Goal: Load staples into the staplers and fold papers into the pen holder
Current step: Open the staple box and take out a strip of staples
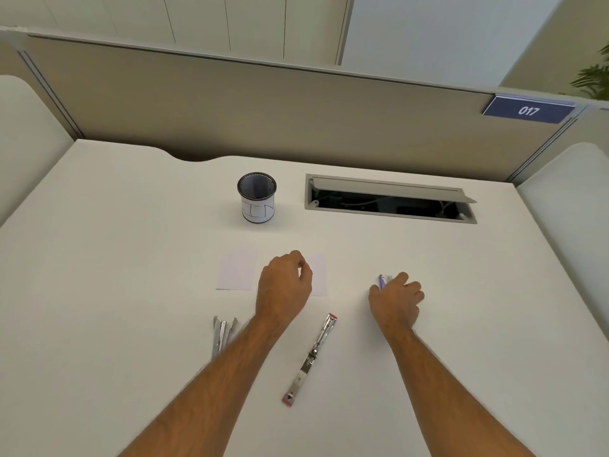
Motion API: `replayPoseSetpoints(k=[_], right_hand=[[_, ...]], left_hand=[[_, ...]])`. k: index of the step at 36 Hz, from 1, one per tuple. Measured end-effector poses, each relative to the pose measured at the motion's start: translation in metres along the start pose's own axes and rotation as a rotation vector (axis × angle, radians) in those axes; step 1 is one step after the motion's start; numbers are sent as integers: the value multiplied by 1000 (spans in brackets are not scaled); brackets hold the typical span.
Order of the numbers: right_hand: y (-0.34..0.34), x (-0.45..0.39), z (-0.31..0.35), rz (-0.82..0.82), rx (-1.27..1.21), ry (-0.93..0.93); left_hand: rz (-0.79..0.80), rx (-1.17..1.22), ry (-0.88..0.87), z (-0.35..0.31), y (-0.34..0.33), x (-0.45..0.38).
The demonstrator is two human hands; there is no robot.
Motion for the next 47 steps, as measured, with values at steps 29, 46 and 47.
replayPoseSetpoints(k=[29,46,47], right_hand=[[31,108,-8,179,-647,344],[47,136,-14,119,-839,383],[46,135,-15,128,-828,391]], left_hand=[[222,675,328,-12,-66,76],[69,933,502,-6,-53,90],[78,959,518,-7,-54,92]])
Point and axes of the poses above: each hand's wrist, its own x-axis away from the middle knuckle, its own y-axis out of the back of the hand, z = x × y, the point moved 6 cm from there along -x, towards the middle knuckle, and after that the axes turned 7 degrees about x, right-handed, at the moved point
